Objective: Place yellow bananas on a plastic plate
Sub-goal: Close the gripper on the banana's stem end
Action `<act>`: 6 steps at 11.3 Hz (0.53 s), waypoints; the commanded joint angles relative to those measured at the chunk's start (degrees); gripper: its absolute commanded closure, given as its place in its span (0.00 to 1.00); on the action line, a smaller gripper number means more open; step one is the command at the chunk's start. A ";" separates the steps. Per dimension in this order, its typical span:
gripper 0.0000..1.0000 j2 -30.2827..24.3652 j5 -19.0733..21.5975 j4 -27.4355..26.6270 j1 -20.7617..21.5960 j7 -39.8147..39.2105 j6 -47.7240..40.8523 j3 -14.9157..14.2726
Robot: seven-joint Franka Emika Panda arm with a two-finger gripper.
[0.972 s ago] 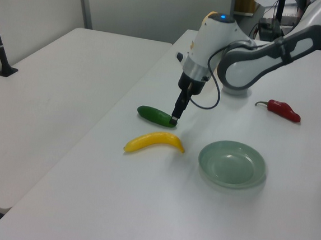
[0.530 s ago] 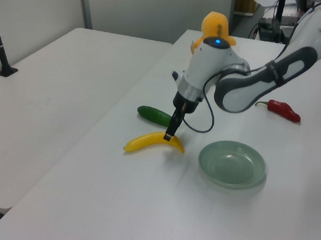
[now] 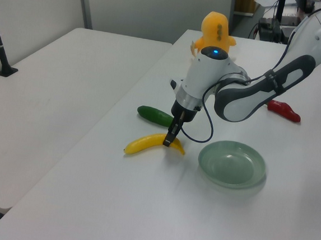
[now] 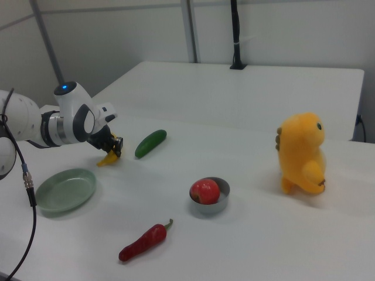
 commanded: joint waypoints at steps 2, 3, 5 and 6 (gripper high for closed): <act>1.00 -1.36 -0.92 0.60 -1.53 1.56 0.82 0.98; 1.00 -3.11 -0.75 0.34 -2.76 1.56 0.38 2.55; 1.00 -9.07 -0.31 -2.55 -3.74 1.56 -1.28 2.92; 1.00 -12.41 -0.22 -3.61 -4.70 1.38 -4.69 3.01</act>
